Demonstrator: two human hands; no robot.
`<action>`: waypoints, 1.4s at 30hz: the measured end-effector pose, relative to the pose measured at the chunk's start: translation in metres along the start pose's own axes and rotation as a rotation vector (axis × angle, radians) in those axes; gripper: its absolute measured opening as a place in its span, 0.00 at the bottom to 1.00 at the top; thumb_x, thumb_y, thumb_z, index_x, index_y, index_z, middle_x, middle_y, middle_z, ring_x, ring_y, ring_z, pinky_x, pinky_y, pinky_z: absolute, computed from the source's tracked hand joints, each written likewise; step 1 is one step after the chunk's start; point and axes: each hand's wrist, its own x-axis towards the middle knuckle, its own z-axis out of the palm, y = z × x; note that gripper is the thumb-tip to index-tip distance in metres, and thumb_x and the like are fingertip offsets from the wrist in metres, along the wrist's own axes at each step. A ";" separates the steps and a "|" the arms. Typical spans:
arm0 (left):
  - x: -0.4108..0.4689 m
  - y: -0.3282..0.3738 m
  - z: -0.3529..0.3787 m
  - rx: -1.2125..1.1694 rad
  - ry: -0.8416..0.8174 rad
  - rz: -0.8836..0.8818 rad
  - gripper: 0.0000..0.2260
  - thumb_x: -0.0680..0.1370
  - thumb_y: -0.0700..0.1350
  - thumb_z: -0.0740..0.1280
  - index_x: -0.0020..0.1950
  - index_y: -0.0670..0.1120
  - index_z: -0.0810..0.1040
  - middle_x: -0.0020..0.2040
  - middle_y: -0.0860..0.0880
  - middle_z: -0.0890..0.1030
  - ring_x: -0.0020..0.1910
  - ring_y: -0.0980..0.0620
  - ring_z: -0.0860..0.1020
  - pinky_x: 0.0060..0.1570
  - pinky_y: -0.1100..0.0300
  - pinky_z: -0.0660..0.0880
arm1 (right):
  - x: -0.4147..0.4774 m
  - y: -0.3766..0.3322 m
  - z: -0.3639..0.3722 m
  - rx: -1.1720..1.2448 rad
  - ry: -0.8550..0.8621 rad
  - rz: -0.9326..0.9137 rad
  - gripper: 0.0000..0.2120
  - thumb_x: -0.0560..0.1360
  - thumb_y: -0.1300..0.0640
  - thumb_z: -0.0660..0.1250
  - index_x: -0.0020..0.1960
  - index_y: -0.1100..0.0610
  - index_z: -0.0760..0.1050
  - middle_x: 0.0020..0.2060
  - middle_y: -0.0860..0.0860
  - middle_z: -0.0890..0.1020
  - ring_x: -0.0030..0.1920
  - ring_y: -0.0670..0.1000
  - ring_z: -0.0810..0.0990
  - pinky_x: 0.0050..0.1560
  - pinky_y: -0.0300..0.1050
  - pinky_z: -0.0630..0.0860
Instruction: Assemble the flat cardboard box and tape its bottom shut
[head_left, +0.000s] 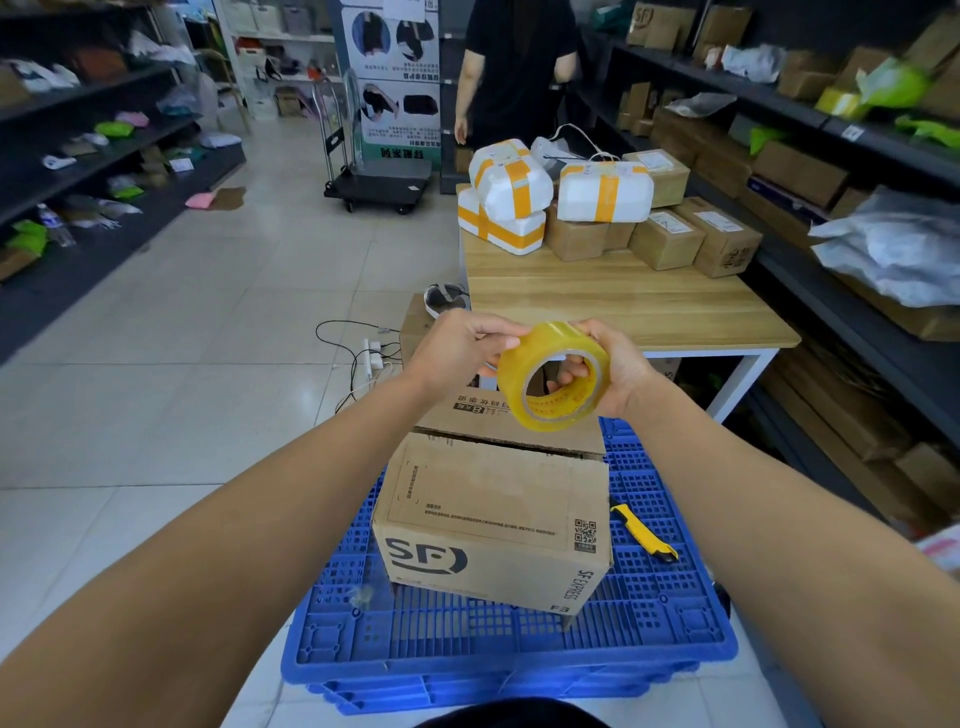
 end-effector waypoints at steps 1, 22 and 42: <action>0.001 0.000 0.000 0.019 0.002 0.012 0.10 0.77 0.40 0.66 0.51 0.53 0.84 0.41 0.56 0.85 0.45 0.44 0.83 0.47 0.49 0.81 | 0.000 0.000 -0.001 -0.012 -0.011 0.003 0.17 0.73 0.52 0.63 0.28 0.57 0.67 0.17 0.52 0.67 0.26 0.52 0.66 0.43 0.48 0.72; 0.006 0.001 0.011 0.622 -0.072 0.216 0.03 0.79 0.42 0.60 0.47 0.49 0.71 0.38 0.51 0.76 0.35 0.54 0.72 0.35 0.59 0.70 | 0.004 -0.003 -0.016 -0.046 0.018 0.180 0.22 0.73 0.53 0.62 0.22 0.59 0.68 0.17 0.52 0.68 0.24 0.51 0.64 0.39 0.44 0.69; -0.002 0.004 0.009 -0.068 -0.064 0.015 0.05 0.76 0.34 0.66 0.47 0.42 0.81 0.43 0.47 0.82 0.45 0.51 0.81 0.47 0.62 0.79 | -0.002 0.003 -0.018 0.097 -0.134 0.289 0.19 0.77 0.56 0.57 0.28 0.58 0.69 0.21 0.52 0.69 0.19 0.50 0.66 0.24 0.42 0.72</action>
